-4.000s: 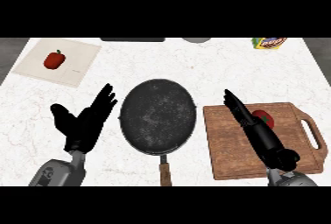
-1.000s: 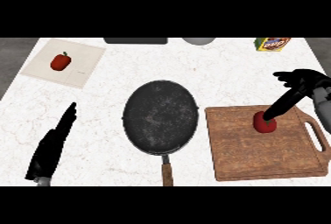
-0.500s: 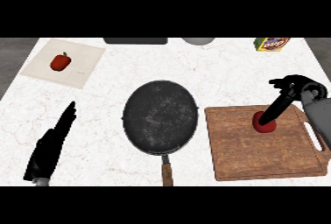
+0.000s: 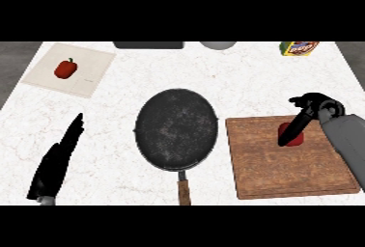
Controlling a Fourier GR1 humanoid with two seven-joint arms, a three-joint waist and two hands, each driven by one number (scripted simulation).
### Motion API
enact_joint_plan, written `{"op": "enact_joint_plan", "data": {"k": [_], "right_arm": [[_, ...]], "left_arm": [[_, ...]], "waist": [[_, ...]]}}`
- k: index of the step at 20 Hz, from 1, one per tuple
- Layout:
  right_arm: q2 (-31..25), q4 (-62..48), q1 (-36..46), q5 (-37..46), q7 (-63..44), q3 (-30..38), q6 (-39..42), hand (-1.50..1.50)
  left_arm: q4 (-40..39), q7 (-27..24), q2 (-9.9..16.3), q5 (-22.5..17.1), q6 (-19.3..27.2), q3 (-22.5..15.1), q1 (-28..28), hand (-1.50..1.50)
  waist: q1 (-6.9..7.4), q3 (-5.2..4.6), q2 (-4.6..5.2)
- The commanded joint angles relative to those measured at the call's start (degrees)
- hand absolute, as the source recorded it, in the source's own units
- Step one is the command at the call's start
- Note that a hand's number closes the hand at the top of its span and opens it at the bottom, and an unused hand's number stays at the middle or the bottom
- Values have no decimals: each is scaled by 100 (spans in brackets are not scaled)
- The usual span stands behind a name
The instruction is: Pick the tomato from the cutting board and place it in the pan
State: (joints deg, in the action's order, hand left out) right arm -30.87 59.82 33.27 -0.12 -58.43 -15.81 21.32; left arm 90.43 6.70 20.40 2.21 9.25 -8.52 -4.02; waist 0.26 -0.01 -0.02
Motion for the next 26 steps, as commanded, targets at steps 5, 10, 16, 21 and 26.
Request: {"op": "enact_joint_plan", "data": {"k": [5,10,16,21,26], "right_arm": [[532,-209,-95,491,-434,-59,-40,-150],[501,-829,-15,767,12,209,-52,-150],[697,-811,-405,1291,919,390,-408,150],[886,-444,-784,1139,836,660,-430,150],[873,-694,-464,1153,865,1014,-314,150]], "left_arm": [[-76,210,-25,33,-248,274,272,0],[99,-204,-219,295,-166,147,-357,0],[238,197,-211,222,-496,417,-100,0],[353,338,-452,434,-388,313,24,0],[329,155,-507,517,-476,359,-144,0]], "waist": [[2,0,4],[35,2,4],[15,3,7],[-24,2,-2],[4,2,1]]}}
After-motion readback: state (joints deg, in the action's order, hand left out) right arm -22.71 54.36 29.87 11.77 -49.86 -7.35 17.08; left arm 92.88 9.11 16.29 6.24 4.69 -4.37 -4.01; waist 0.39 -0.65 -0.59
